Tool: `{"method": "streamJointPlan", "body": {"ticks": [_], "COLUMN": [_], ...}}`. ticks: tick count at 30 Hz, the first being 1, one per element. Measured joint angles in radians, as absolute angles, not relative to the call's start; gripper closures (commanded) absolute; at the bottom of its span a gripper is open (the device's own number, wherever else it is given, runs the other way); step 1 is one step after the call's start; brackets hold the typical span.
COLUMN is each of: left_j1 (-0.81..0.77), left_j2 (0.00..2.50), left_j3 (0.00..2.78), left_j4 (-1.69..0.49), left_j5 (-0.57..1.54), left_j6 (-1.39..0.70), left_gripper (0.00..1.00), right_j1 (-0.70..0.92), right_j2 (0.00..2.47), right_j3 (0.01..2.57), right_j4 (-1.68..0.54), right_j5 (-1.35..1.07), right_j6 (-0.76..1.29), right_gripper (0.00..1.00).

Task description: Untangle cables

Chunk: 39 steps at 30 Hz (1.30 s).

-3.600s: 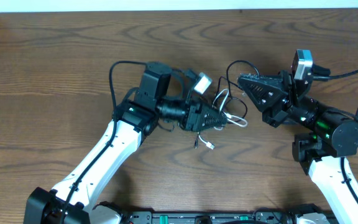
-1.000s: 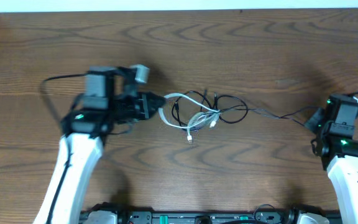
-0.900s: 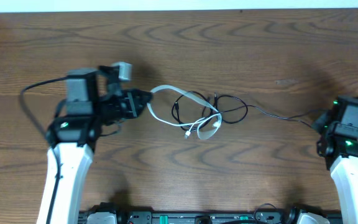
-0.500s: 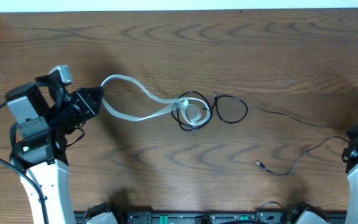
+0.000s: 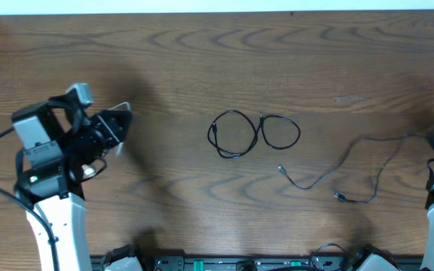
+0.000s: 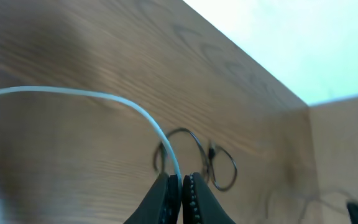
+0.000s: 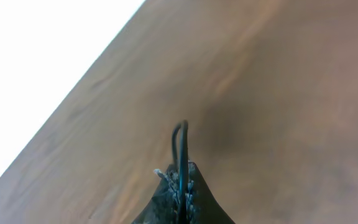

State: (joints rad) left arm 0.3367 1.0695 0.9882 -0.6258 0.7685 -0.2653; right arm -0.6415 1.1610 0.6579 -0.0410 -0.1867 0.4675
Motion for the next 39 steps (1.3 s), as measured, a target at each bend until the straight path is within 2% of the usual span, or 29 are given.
{"method": "streamJointPlan", "body": {"ticks": [7, 14, 18, 23, 27, 34, 35, 36, 37, 38, 39], "left_j1": [0.126, -0.147, -0.290, -0.404, -0.442, -0.453, -0.453, -0.453, -0.453, -0.453, -0.453], "left_j2": [1.079, 1.125, 1.152, 1.193, 1.226, 1.264, 1.264, 1.264, 1.264, 1.264, 1.264], "left_j3": [0.988, 0.988, 0.988, 0.988, 0.988, 0.988, 0.988, 0.988, 0.988, 0.988, 0.988], "left_j4": [-0.624, -0.586, -0.568, -0.569, -0.573, -0.583, -0.583, -0.583, -0.583, -0.583, -0.585], "left_j5": [0.747, 0.651, 0.588, 0.516, 0.489, 0.472, 0.471, 0.470, 0.468, 0.468, 0.468], "left_j6": [-0.265, -0.265, -0.266, -0.265, -0.265, -0.265, -0.266, -0.266, -0.265, -0.265, -0.265], "left_gripper": [0.91, 0.91, 0.91, 0.91, 0.91, 0.91, 0.91, 0.91, 0.91, 0.91, 0.92], "right_j1": [-0.555, -0.514, -0.514, -0.513, -0.514, -0.514, -0.514, -0.514, -0.514, -0.514, -0.514], "right_j2": [1.171, 1.231, 1.287, 1.326, 1.327, 1.333, 1.340, 1.352, 1.364, 1.379, 1.399], "right_j3": [0.801, 1.092, 1.234, 1.349, 1.388, 1.398, 1.398, 1.398, 1.398, 1.398, 1.399], "right_j4": [-0.267, -0.531, -0.611, -0.598, -0.498, -0.442, -0.439, -0.437, -0.437, -0.440, -0.449], "right_j5": [-0.302, -0.254, -0.164, 0.058, 0.236, 0.338, 0.337, 0.336, 0.331, 0.322, 0.302], "right_j6": [0.327, 0.212, 0.146, 0.086, 0.047, -0.019, -0.023, -0.027, -0.027, -0.030, -0.035], "right_gripper": [0.99, 0.99, 0.99, 0.99, 0.99, 0.99, 0.92, 0.80, 0.63, 0.54, 0.49]}}
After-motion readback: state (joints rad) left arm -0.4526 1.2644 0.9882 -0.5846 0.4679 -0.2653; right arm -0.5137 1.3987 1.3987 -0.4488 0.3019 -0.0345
